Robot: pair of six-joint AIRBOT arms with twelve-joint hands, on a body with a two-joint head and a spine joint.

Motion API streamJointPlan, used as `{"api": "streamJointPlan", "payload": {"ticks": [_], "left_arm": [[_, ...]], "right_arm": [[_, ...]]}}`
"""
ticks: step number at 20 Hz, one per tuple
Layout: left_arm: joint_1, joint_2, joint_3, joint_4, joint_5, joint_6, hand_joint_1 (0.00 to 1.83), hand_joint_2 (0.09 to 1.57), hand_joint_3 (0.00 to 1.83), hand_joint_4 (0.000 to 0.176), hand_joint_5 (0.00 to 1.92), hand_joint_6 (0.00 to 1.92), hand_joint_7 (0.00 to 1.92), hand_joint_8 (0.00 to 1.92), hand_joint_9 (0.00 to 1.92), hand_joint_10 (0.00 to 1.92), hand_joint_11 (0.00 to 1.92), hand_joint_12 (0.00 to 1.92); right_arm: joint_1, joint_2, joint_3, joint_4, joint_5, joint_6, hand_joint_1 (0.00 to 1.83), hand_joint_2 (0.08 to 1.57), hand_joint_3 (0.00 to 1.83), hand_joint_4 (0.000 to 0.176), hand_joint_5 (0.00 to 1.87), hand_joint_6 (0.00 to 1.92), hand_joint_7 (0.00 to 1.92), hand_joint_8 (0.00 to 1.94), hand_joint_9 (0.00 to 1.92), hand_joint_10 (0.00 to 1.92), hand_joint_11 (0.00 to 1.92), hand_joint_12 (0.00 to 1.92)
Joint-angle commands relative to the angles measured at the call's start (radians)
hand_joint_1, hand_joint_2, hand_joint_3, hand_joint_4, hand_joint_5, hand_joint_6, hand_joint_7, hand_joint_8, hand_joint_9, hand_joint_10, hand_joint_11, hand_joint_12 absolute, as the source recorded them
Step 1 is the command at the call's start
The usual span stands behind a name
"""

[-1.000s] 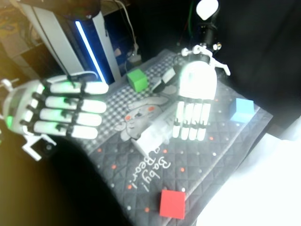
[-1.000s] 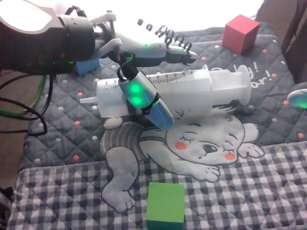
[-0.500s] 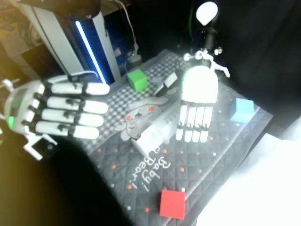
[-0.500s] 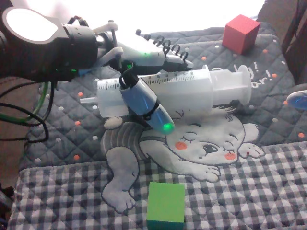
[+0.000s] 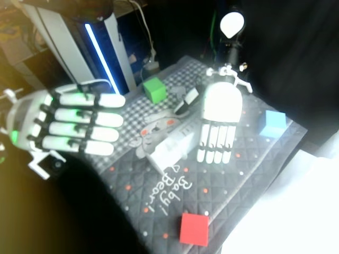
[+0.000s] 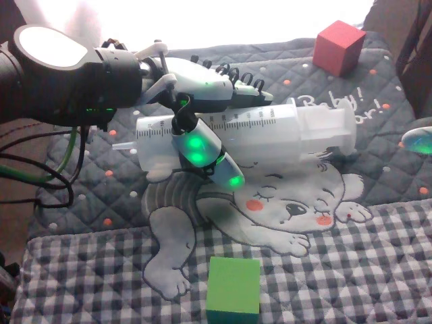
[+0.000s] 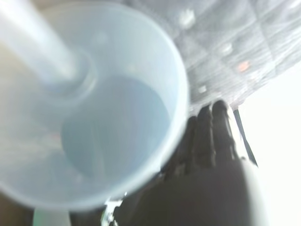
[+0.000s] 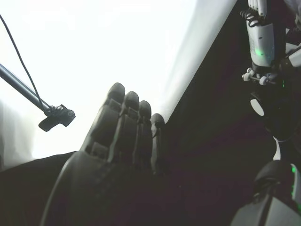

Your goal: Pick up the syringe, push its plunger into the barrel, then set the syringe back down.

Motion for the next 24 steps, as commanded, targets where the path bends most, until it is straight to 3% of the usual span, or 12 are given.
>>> {"api": "streamJointPlan", "payload": {"ticks": [1,4,6,7,8,9,10,11,13,21,23,24], "left_arm": [[-0.002,-0.010,0.003,-0.022,-0.002,0.000,0.71,0.89,0.02,0.000,0.00,0.00,0.00,0.00,0.01,0.00,0.04,0.02],[0.010,-0.012,0.003,-0.029,-0.005,0.000,1.10,1.00,0.01,0.000,0.06,0.01,0.06,0.01,0.09,0.00,0.10,0.29],[0.012,-0.012,0.004,-0.033,-0.008,0.000,1.42,1.20,0.02,0.000,0.23,0.01,0.21,0.01,0.41,0.04,0.69,1.78],[0.011,-0.012,0.005,-0.034,-0.008,0.000,1.48,1.23,0.01,0.000,0.31,0.01,0.29,0.01,0.54,0.04,0.85,1.86],[0.010,-0.012,0.007,-0.038,-0.008,0.000,1.58,1.15,0.00,0.000,0.48,0.02,0.45,0.02,0.75,1.04,1.04,1.75],[0.009,-0.012,0.008,-0.039,-0.008,0.000,1.37,1.22,0.02,0.000,0.56,0.01,0.66,1.19,0.97,1.67,1.25,1.89],[0.006,-0.011,0.009,-0.039,-0.006,0.000,1.20,1.27,0.01,0.000,0.67,0.02,1.01,1.28,1.33,1.81,1.49,1.91],[0.003,-0.011,0.009,-0.037,-0.005,0.000,1.14,1.29,0.01,0.000,0.74,0.02,1.24,1.30,1.47,1.90,1.59,1.92],[-0.004,-0.006,0.009,-0.037,0.009,0.000,0.99,1.37,0.02,0.000,0.54,1.57,1.21,1.89,1.38,1.92,1.50,1.92],[-0.048,0.030,0.008,-0.292,0.057,0.211,1.22,1.17,0.00,0.000,0.83,1.04,0.93,1.37,0.89,1.52,0.82,1.81],[-0.053,0.039,0.002,-0.370,0.055,0.275,1.33,1.12,0.00,0.000,0.61,1.86,0.75,1.86,1.01,1.89,1.09,1.91],[-0.055,0.047,-0.006,-0.429,0.055,0.332,1.43,1.14,0.00,0.086,0.63,1.91,0.83,1.91,1.12,1.91,1.22,1.92]], "right_arm": [[0.007,0.002,0.000,0.014,0.122,0.008,0.48,0.71,0.01,0.031,0.16,0.00,0.20,0.00,0.24,0.00,0.24,0.03],[0.007,0.002,0.000,0.014,0.122,0.008,0.52,0.69,0.00,0.035,0.18,0.01,0.22,0.01,0.24,0.00,0.24,0.02],[0.007,0.002,0.000,0.014,0.122,0.008,0.50,0.69,0.00,0.036,0.18,0.01,0.22,0.01,0.25,0.01,0.26,0.03],[0.007,0.002,0.000,0.014,0.122,0.008,0.49,0.69,0.00,0.030,0.18,0.00,0.22,0.01,0.25,0.01,0.26,0.03],[0.007,0.002,0.000,0.013,0.122,0.008,0.49,0.69,0.00,0.033,0.19,0.00,0.22,0.00,0.25,0.01,0.26,0.03],[0.007,0.001,0.000,0.014,0.122,0.008,0.48,0.70,0.00,0.037,0.19,0.00,0.22,0.00,0.25,0.00,0.26,0.03],[0.007,0.001,0.000,0.014,0.122,0.008,0.48,0.71,0.01,0.025,0.19,0.00,0.23,0.00,0.25,0.01,0.26,0.03],[0.007,0.001,0.000,0.014,0.122,0.008,0.49,0.70,0.00,0.034,0.19,0.00,0.23,0.01,0.26,0.01,0.27,0.03],[0.007,0.001,0.000,0.014,0.122,0.008,0.46,0.72,0.01,0.023,0.19,0.00,0.24,0.01,0.26,0.01,0.27,0.03],[0.006,0.001,0.000,0.014,0.122,0.008,0.46,0.73,0.01,0.016,0.19,0.00,0.24,0.00,0.26,0.01,0.25,0.02],[0.005,0.001,0.000,0.014,0.122,0.008,0.44,0.72,0.00,0.022,0.18,0.00,0.23,0.00,0.26,0.00,0.26,0.02],[0.004,0.001,0.000,0.014,0.122,0.009,0.45,0.72,0.00,0.018,0.18,0.00,0.23,0.00,0.27,0.00,0.27,0.02]]}}
